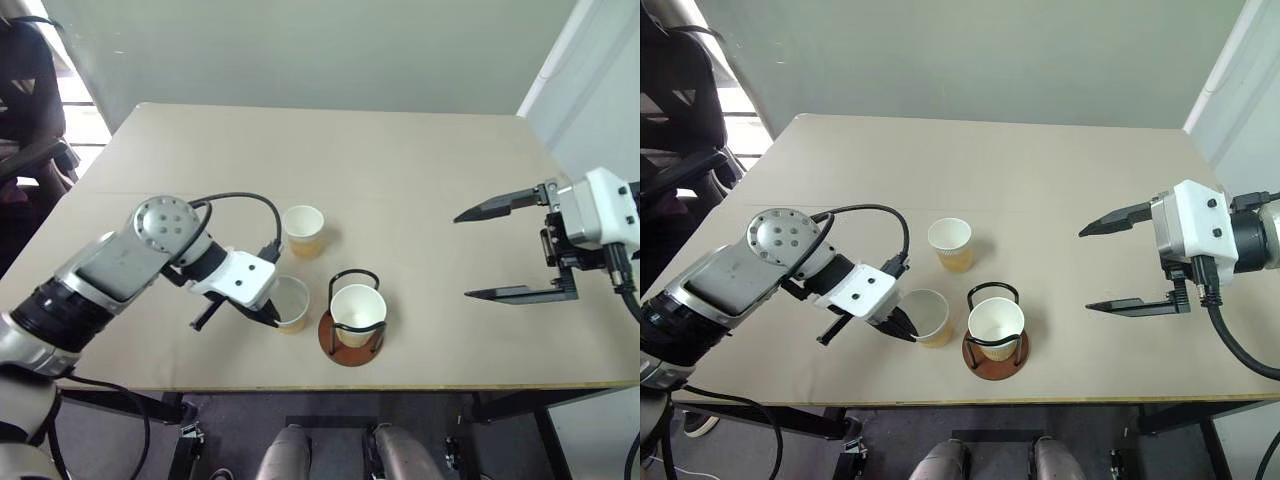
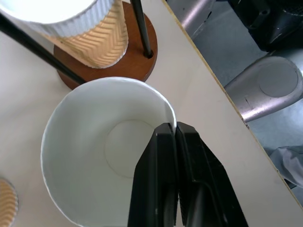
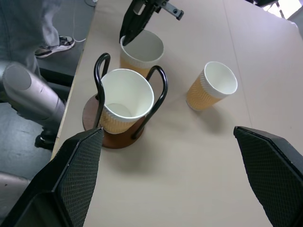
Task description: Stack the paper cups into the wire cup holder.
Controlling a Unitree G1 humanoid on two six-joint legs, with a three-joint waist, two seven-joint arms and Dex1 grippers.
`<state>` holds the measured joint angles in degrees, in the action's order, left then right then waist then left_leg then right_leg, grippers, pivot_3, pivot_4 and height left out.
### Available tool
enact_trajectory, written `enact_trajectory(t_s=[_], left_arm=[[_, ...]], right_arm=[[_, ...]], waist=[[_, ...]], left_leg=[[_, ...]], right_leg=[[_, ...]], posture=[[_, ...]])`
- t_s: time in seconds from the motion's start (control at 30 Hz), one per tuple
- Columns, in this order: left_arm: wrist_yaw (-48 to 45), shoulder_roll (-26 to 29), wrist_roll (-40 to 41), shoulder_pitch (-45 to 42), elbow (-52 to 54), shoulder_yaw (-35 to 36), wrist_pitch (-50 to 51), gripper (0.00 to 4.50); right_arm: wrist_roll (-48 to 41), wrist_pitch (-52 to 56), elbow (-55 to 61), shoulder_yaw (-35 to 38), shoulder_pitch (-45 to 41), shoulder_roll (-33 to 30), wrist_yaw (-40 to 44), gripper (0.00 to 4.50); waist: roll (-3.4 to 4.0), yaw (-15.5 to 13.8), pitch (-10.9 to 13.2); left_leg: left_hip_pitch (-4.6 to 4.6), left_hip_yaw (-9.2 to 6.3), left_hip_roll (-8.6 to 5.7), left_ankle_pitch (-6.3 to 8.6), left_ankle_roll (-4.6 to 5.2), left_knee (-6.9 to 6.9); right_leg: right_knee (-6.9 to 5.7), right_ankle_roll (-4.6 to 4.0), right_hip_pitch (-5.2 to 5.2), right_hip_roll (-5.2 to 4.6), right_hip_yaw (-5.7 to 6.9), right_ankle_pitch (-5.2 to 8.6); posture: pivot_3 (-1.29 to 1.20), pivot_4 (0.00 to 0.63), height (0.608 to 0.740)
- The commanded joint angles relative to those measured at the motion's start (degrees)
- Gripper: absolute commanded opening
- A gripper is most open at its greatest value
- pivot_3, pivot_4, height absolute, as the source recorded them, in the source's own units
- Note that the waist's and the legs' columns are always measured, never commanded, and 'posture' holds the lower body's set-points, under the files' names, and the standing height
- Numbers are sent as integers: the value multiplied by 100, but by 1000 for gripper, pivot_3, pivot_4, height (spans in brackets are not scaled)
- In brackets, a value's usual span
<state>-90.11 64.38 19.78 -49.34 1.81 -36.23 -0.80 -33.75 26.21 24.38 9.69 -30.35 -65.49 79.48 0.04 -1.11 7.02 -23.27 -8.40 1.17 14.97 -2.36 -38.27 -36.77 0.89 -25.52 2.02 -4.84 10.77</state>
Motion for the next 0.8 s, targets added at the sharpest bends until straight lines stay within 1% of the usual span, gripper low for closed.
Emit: enact_trajectory(t_s=[0.03,0.2,0.3,0.37,0.43,0.6,0.67,0.8], left_arm=[[-239,-21,26,-234,-227,-119,-222,7],[-239,-236,44,-635,-662,-200,-381,7],[-239,-358,277,-974,-888,-178,-361,7],[-239,-411,576,-1249,-993,-127,-270,7],[-239,-391,1065,-1532,-1013,-93,-144,7],[-239,-183,2286,-2037,-810,-204,71,7],[-239,-184,2481,-2227,-851,-280,8,7],[-239,-365,2680,-2673,-1059,-441,-204,7]], right_arm=[[-118,60,217,281,3,-130,-155,4500],[-167,170,337,399,78,-215,-292,4500],[-171,218,414,530,226,-247,-388,4500],[-167,221,437,604,323,-258,-423,4500],[-145,191,422,634,372,-273,-433,4500],[-99,63,312,567,284,-304,-469,4500],[-71,24,283,525,244,-299,-501,4500],[-45,-23,276,544,257,-310,-548,4500]], waist=[[0,-5,0],[0,-20,0],[0,-30,0],[0,-32,0],[0,-32,0],[0,-30,0],[0,-30,0],[1,-57,0]], left_leg=[[0,-1,0,0,0,0],[-1,-1,-2,0,1,-5],[-7,-3,-2,-1,2,-10],[-13,-2,-3,-1,3,-16],[-17,-2,-6,0,5,-17],[-33,-2,-8,6,18,-20],[-39,-2,-9,9,23,-21],[-54,-3,-10,18,39,-43]], right_leg=[[0,0,0,0,0,0],[0,5,2,-1,0,-3],[4,8,2,-1,1,-4],[9,13,2,-2,1,-7],[17,21,1,-4,1,-11],[51,40,1,-5,1,-23],[65,46,1,-6,0,-27],[75,58,1,-9,0,-34]], posture=[[0,150,740],[0,150,740],[0,150,740],[0,150,740],[0,150,740],[0,150,740],[0,150,740],[0,150,740]])
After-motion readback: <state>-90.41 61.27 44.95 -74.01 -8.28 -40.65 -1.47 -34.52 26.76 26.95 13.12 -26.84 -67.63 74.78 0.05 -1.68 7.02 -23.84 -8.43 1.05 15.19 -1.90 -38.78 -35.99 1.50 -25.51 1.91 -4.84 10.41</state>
